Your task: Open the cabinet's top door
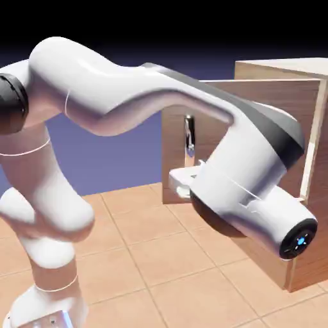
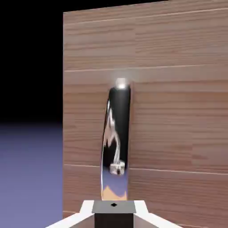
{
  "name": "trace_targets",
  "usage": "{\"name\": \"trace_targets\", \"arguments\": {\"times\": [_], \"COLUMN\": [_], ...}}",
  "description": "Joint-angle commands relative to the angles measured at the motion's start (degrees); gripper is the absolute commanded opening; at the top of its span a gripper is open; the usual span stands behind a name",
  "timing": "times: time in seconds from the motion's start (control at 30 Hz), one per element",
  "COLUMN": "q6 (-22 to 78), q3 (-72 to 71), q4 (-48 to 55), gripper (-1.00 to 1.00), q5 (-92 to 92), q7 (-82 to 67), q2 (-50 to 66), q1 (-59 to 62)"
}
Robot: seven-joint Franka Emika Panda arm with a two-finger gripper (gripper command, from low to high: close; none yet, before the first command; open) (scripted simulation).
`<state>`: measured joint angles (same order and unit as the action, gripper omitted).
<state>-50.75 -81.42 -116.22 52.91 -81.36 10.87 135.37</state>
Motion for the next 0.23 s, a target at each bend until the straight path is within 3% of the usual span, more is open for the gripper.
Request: {"name": "trace_targets", "arguments": {"times": [0.0,0.2], "q6": [-0.6,-3.6], "q3": [1.3,7.9], "q4": [1.3,7.8], "gripper": [1.0,1.0], "q5": [-1.0,-6.4], "q7": [1.2,7.0], "q2": [2.2,13.3], "q1": [-1.7,-10.1]}}
